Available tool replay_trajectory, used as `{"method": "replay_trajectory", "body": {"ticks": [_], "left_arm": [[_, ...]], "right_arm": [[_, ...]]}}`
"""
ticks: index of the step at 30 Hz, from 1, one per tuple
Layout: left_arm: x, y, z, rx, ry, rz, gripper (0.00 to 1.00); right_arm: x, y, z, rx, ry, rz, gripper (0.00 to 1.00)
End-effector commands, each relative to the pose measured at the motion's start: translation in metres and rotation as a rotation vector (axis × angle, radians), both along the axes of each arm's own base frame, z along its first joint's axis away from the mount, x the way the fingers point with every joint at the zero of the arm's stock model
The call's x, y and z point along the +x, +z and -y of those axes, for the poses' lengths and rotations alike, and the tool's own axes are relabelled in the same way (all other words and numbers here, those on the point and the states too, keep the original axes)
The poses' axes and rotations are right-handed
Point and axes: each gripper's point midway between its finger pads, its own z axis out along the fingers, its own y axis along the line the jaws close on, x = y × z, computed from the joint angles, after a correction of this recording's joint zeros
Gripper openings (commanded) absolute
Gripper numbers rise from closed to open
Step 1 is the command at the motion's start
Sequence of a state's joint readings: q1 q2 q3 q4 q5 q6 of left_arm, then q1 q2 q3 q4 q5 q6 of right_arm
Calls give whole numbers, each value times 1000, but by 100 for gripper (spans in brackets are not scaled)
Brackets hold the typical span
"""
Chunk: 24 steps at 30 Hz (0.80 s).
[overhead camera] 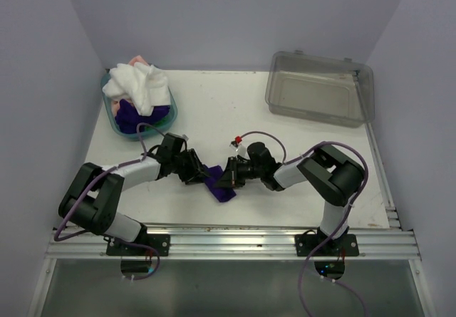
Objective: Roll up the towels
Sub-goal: Roll the towel
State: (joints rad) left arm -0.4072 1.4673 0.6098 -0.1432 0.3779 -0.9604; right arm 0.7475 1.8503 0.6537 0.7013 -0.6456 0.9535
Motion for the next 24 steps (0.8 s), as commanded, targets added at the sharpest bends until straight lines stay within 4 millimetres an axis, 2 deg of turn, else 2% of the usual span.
{"method": "replay_trajectory", "body": {"ticks": [1,2,3,4,5,6,7,12,13,15,16,19,24], "left_arm": [[9,1,5,-11,-12,40,39],[8,1,5,-11,-14,39,32],[8,2,5,-13,-12,40,29],[8,3,5,-13,-12,40,26],[8,4,4,-13,-10,40,22],[7,5,4,-13,-12,42,21],[7,5,3,-8,-10,40,20],[4,7,3,-10,-12,39,18],[5,8,3,-10,-6,39,18],[4,8,3,-9,-1,36,18],[4,9,3,-11,-2,37,18],[6,10,2,-5,2,39,18],[5,12,2,-5,12,38,18]], "right_arm": [[-3,14,-2,21,35,39,1],[0,19,-1,5,31,61,7],[7,20,0,-27,22,115,14],[2,8,9,-110,26,83,28],[3,11,12,-144,26,110,34],[18,24,13,-185,-4,216,39],[7,15,23,-279,16,199,43],[12,27,42,-527,36,405,45],[12,35,44,-594,27,466,45],[10,42,43,-653,52,549,45],[2,45,38,-682,82,584,45],[5,51,40,-781,81,683,44],[-3,51,26,-842,135,780,44]]}}
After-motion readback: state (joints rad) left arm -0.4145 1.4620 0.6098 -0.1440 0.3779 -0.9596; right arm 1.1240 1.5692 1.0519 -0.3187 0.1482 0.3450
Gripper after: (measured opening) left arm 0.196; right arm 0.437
